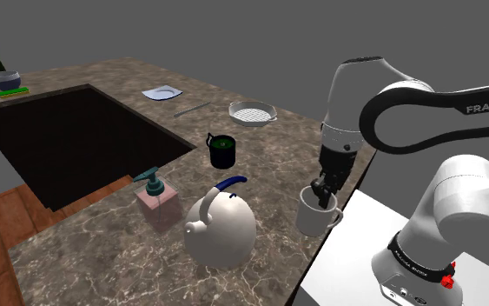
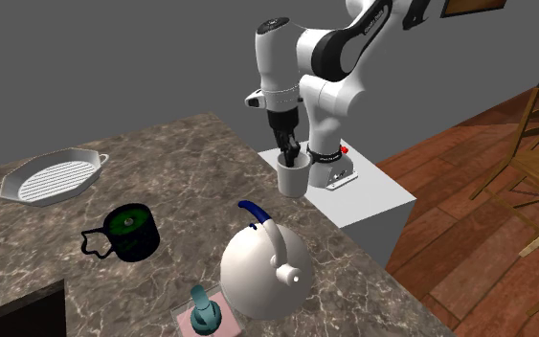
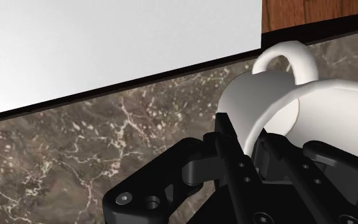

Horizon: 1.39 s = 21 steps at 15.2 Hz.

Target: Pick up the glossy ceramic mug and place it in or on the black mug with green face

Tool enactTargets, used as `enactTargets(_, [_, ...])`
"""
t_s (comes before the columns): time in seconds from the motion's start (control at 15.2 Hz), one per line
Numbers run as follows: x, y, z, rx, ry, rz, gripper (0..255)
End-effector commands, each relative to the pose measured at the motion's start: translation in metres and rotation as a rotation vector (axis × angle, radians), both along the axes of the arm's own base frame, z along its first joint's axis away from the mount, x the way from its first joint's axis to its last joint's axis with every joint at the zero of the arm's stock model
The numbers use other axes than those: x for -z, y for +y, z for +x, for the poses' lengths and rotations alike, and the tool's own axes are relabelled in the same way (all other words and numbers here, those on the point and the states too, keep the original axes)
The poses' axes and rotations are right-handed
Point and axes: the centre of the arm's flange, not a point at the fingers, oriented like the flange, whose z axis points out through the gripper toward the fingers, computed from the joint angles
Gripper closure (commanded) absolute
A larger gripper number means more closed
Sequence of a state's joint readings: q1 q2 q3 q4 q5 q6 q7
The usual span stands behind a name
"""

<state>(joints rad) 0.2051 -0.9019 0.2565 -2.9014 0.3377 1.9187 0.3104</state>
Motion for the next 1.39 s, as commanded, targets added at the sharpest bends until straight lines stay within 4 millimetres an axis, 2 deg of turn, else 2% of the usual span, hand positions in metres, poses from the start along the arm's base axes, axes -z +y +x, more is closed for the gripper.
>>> enactTargets(0.0, [-0.011, 0.0, -0.001, 0.0, 0.0, 0.0, 255])
enactTargets(1.32, [-0.116, 0.0, -0.001, 0.0, 0.0, 0.0, 255])
